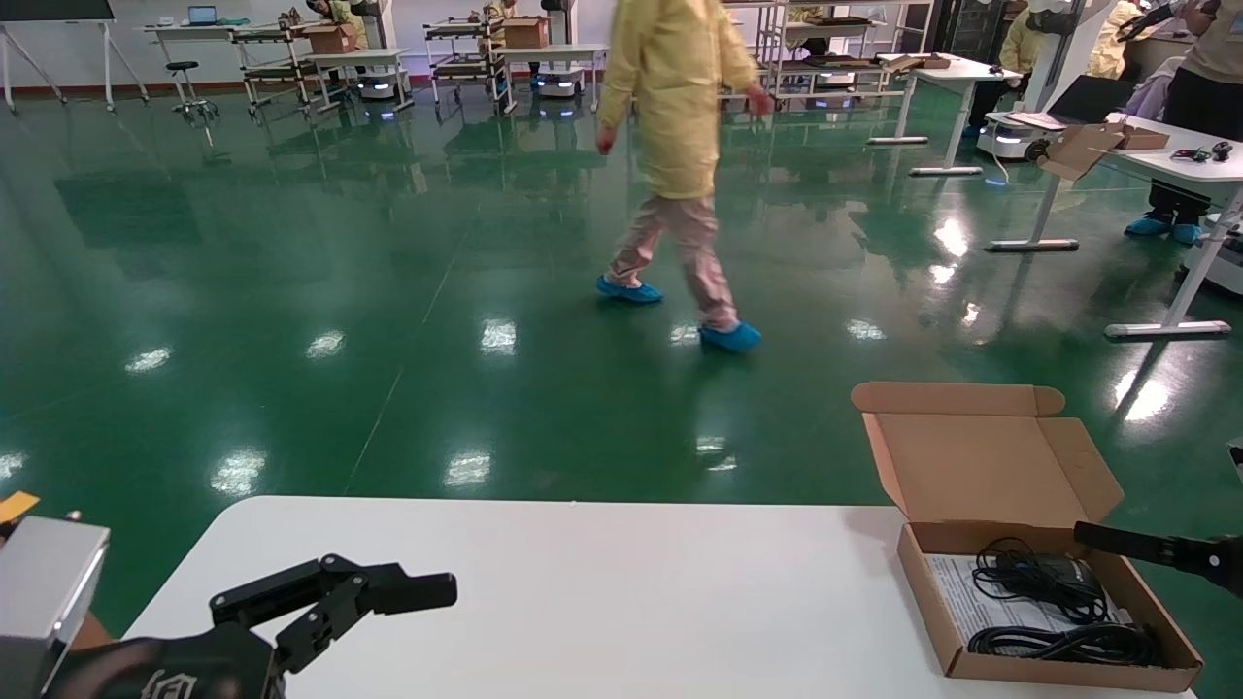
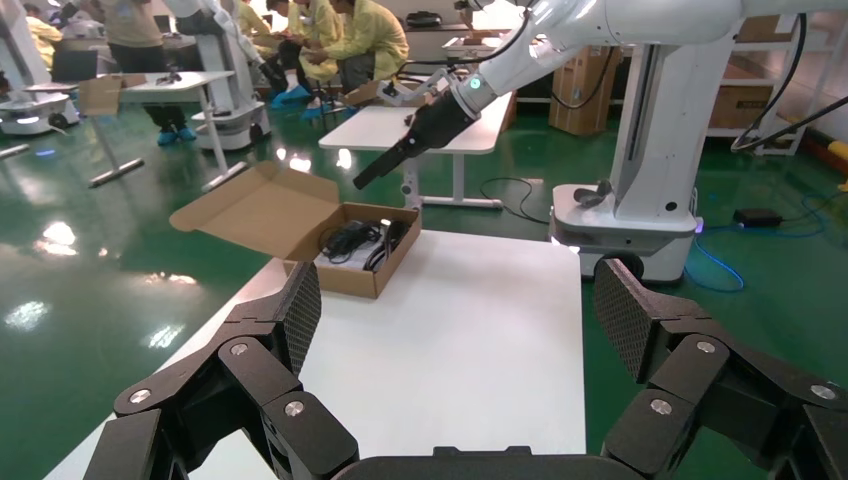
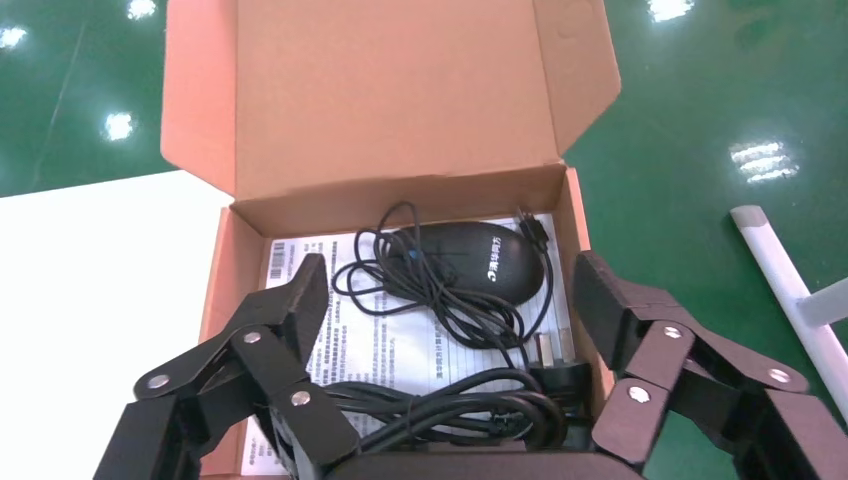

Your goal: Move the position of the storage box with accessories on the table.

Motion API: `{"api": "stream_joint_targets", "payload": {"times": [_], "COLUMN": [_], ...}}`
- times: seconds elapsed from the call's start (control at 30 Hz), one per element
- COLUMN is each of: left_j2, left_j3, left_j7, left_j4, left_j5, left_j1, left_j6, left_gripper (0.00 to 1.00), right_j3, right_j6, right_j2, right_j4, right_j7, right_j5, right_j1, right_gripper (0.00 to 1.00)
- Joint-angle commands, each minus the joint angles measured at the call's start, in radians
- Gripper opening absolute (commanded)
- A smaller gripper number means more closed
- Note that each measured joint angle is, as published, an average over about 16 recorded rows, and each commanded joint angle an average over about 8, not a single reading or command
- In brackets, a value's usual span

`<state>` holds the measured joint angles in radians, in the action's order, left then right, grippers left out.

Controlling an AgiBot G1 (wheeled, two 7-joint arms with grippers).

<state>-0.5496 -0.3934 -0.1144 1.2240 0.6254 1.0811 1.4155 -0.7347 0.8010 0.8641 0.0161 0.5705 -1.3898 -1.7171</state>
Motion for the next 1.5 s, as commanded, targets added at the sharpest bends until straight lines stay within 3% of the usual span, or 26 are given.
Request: {"api": "stream_joint_targets", "payload": {"times": [0.03, 0.53, 1.5], "left_j2": [0.000, 0.000, 0.000], "left_j3": [0.000, 0.000, 0.000], "left_j7": [0.000, 0.000, 0.000], "left_j4": [0.000, 0.000, 0.000], "left_j5": [0.000, 0.000, 0.000], "left_j1": [0.000, 0.000, 0.000], "left_j6": [0.000, 0.000, 0.000], "left_gripper": [1.00, 1.00, 1.00], "right_j3": [0.005, 0.012, 0.228], "right_j6": [0.020, 0.015, 0.346], "right_j2": [-0.002, -0.007, -0.127], "right_j4": [-0.002, 0.038, 0.637], "right_j7": [0.008, -0.014, -0.194], "right_j5": [0.007, 0.018, 0.330], "right_j1": [-0.008, 0.022, 0.324], "right_gripper": [1.00, 1.00, 1.00]}}
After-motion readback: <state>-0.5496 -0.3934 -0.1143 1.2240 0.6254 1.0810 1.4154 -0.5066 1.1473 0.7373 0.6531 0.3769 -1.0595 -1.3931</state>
